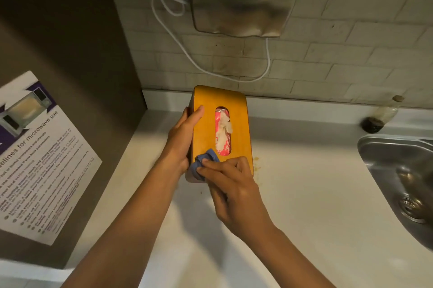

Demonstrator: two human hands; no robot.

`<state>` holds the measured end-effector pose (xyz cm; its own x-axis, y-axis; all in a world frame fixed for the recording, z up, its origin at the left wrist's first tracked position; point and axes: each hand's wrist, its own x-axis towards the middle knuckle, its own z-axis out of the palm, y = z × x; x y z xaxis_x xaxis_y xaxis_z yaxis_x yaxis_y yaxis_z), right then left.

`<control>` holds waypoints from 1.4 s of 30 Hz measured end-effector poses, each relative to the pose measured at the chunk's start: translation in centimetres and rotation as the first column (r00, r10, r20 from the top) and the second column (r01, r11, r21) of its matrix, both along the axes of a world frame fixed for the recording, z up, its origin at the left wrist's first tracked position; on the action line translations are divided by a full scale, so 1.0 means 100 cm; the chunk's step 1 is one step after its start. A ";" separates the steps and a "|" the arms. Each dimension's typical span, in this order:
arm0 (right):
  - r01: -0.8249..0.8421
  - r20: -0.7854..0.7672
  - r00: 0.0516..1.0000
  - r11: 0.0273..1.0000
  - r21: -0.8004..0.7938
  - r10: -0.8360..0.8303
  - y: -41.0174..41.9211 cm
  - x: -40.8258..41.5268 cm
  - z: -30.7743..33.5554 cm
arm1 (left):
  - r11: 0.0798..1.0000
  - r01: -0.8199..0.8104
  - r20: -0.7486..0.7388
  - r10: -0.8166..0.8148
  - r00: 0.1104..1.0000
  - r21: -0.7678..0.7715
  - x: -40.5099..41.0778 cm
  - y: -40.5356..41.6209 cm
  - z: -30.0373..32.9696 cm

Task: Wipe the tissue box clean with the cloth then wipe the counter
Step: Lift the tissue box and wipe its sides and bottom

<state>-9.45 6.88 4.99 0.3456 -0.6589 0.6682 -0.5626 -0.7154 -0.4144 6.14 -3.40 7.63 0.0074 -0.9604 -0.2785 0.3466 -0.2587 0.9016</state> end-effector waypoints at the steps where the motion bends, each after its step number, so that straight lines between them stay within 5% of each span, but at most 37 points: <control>1: 0.004 0.007 1.000 1.000 0.000 -0.004 -0.004 0.002 0.004 | 1.000 -0.010 0.027 0.010 1.000 -0.019 -0.001 0.003 0.000; 5: 0.033 0.016 0.999 0.999 0.039 -0.034 -0.021 0.011 0.019 | 1.000 0.019 0.083 -0.021 0.996 0.025 -0.006 0.021 0.001; 12: 0.083 0.032 0.996 0.992 0.092 -0.086 -0.022 0.019 0.025 | 0.996 0.062 -0.121 -0.069 0.990 -0.059 -0.002 0.040 0.006; 26: 0.085 0.069 0.993 0.978 0.191 -0.100 -0.038 0.011 0.048 | 0.931 0.279 -0.066 -0.302 0.951 -0.236 0.011 0.049 -0.020; 37: 0.260 -0.034 0.965 0.953 0.153 -0.258 -0.103 -0.006 0.082 | 0.947 0.244 0.013 -0.247 0.969 -0.210 -0.008 0.051 -0.026; 42: 0.211 -0.088 0.976 0.960 0.186 -0.198 -0.053 0.005 0.070 | 0.962 0.170 -0.042 -0.183 0.982 -0.214 -0.009 0.044 -0.027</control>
<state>-8.95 1.60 11.97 0.2299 -0.8345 0.5008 -0.7199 -0.4921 -0.4895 5.27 0.99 4.98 -0.1779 -0.9818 -0.0667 0.3682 -0.1293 0.9207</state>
